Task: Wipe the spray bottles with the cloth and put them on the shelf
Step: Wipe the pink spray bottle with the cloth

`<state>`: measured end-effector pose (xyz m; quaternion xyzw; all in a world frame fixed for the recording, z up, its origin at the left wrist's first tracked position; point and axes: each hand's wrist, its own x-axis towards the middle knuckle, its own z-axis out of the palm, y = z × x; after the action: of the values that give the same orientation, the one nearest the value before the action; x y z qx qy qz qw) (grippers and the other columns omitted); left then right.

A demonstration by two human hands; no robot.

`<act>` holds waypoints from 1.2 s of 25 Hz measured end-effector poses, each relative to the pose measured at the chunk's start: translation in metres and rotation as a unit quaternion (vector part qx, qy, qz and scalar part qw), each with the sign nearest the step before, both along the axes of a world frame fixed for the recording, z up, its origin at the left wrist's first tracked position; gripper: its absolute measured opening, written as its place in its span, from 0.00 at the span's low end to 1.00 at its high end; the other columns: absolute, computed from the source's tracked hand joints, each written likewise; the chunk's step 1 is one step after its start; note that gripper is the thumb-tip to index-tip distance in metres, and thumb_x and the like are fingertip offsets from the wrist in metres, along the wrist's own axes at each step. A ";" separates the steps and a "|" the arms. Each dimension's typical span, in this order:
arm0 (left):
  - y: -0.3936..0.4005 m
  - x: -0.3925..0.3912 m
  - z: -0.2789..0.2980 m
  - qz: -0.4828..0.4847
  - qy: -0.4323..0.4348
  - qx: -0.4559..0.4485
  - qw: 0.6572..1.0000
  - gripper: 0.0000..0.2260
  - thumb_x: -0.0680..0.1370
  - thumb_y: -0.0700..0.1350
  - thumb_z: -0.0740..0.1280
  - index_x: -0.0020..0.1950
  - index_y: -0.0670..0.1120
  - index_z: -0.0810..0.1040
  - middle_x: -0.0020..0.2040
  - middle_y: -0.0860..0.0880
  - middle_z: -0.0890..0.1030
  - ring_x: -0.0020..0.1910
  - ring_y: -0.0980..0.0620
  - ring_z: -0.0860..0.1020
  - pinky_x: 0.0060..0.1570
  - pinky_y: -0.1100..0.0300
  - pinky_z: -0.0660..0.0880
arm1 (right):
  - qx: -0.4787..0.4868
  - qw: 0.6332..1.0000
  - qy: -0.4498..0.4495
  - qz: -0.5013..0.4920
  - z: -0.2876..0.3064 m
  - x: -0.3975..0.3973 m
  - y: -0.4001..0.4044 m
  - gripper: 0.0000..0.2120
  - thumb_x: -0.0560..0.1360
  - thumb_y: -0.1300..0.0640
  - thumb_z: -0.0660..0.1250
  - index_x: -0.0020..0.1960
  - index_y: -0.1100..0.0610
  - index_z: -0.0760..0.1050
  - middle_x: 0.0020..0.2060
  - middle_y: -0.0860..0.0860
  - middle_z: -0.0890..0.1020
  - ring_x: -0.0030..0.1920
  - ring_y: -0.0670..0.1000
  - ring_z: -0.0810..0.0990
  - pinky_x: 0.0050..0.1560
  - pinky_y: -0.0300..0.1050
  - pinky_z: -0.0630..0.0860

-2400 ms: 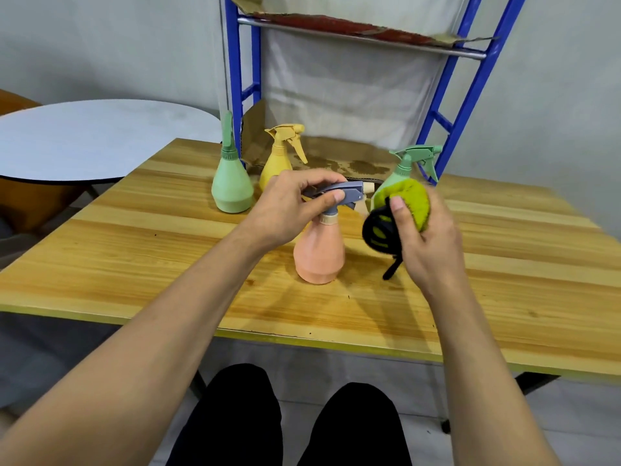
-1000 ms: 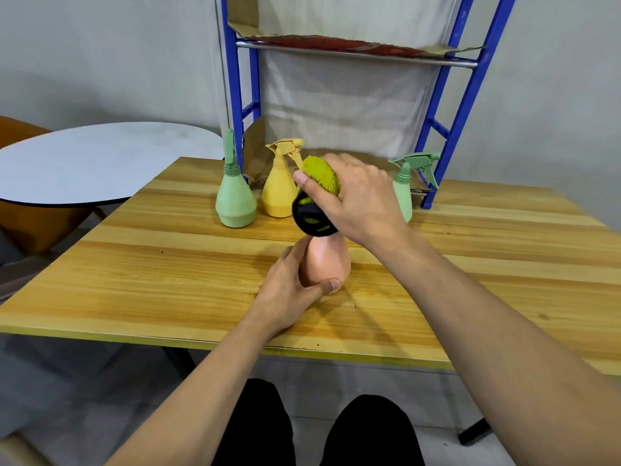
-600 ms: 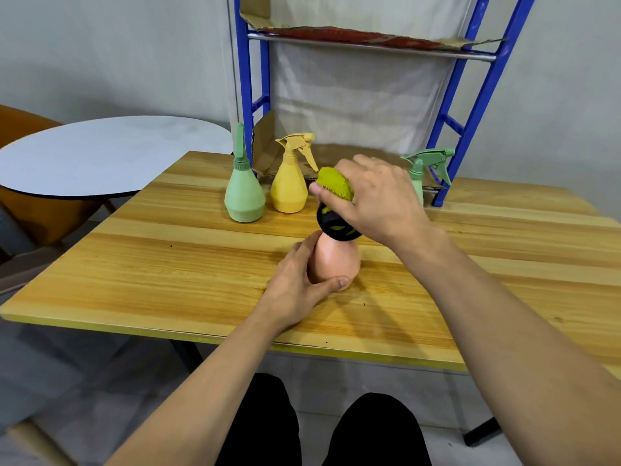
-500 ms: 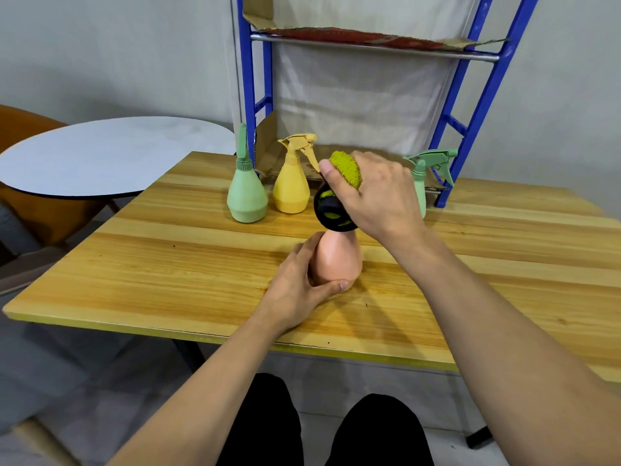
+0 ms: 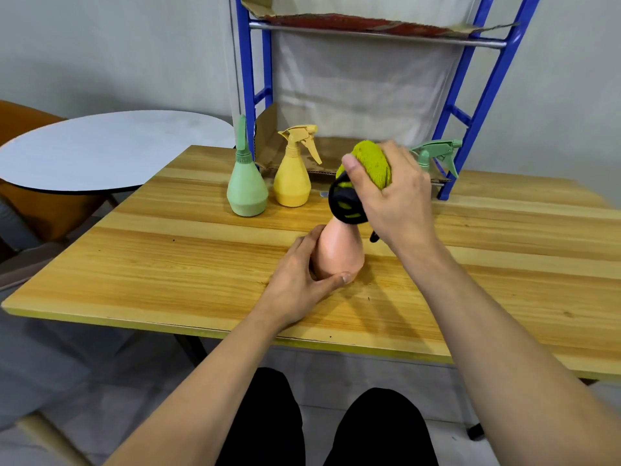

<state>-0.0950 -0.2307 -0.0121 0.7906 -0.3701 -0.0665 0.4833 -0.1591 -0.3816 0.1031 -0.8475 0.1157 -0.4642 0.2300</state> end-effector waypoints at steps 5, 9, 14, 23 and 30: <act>0.001 -0.001 0.000 0.004 -0.004 -0.001 1.000 0.43 0.71 0.58 0.79 0.81 0.56 0.61 0.67 0.54 0.74 0.66 0.54 0.73 0.67 0.47 0.75 | 0.208 0.971 -0.112 0.025 0.008 0.010 0.007 0.18 0.84 0.44 0.59 0.37 0.49 0.73 0.31 0.42 0.76 0.34 0.39 0.75 0.39 0.38 0.72; 0.001 -0.002 0.002 0.006 -0.008 -0.005 1.000 0.42 0.71 0.56 0.79 0.80 0.56 0.62 0.67 0.55 0.73 0.65 0.56 0.72 0.68 0.48 0.74 | 0.399 0.901 -0.171 0.004 0.000 0.007 0.002 0.20 0.84 0.43 0.58 0.38 0.49 0.78 0.32 0.38 0.82 0.37 0.32 0.79 0.44 0.29 0.72; 0.001 -0.001 -0.001 0.005 0.004 -0.010 1.000 0.43 0.71 0.56 0.79 0.81 0.56 0.61 0.68 0.56 0.72 0.68 0.55 0.71 0.69 0.46 0.74 | 0.381 0.911 -0.152 -0.047 -0.003 0.009 0.001 0.21 0.84 0.40 0.55 0.40 0.49 0.77 0.37 0.43 0.81 0.40 0.34 0.78 0.46 0.30 0.74; 0.004 -0.003 0.011 0.026 0.004 -0.003 1.000 0.41 0.71 0.64 0.75 0.80 0.61 0.60 0.77 0.56 0.69 0.71 0.54 0.72 0.69 0.48 0.74 | 0.423 0.897 -0.017 -0.131 -0.074 -0.051 -0.005 0.26 0.71 0.27 0.63 0.50 0.49 0.71 0.53 0.54 0.79 0.55 0.56 0.78 0.59 0.55 0.75; -0.003 0.021 0.072 0.002 0.000 -0.123 0.992 0.09 0.82 0.48 0.69 0.61 0.52 0.84 0.51 0.57 0.87 0.53 0.60 0.83 0.57 0.55 0.81 | 0.492 0.870 -0.004 0.039 -0.081 -0.044 0.018 0.18 0.71 0.36 0.74 0.56 0.44 0.82 0.52 0.45 0.86 0.56 0.47 0.83 0.61 0.51 0.80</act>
<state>-0.0741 -0.2333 0.0596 0.7257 -0.3740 -0.0198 0.5772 -0.2033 -0.3633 0.0225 -0.6262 0.2954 -0.3414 0.6356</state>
